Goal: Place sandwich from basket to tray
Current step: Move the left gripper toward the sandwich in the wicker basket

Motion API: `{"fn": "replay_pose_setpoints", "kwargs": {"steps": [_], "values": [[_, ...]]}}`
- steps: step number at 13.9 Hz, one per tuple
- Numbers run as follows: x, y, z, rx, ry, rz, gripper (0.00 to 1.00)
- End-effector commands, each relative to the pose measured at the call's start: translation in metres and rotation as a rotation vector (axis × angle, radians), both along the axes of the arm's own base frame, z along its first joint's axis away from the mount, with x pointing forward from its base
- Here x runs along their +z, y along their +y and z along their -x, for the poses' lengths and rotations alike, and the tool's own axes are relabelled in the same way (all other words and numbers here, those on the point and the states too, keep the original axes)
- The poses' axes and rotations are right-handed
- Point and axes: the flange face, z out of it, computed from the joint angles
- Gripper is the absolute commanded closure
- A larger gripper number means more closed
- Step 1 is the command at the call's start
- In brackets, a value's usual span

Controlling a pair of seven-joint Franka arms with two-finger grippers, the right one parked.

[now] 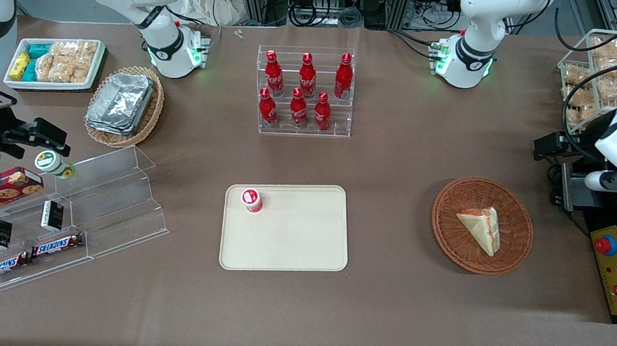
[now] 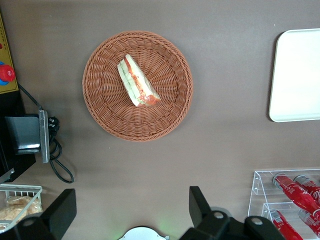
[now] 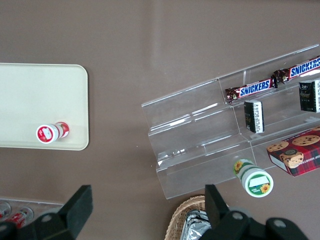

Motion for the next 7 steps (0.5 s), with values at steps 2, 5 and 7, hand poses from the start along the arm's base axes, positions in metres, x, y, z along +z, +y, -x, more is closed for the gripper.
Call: {"fn": "replay_pose_setpoints", "kwargs": {"steps": [2,5,7], "values": [[-0.002,-0.005,-0.002,-0.021,0.009,0.012,0.00],[-0.018,-0.001,-0.012,-0.009,0.007,-0.024,0.00],[-0.047,-0.005,-0.010,0.086,-0.025,-0.063,0.00]]}}
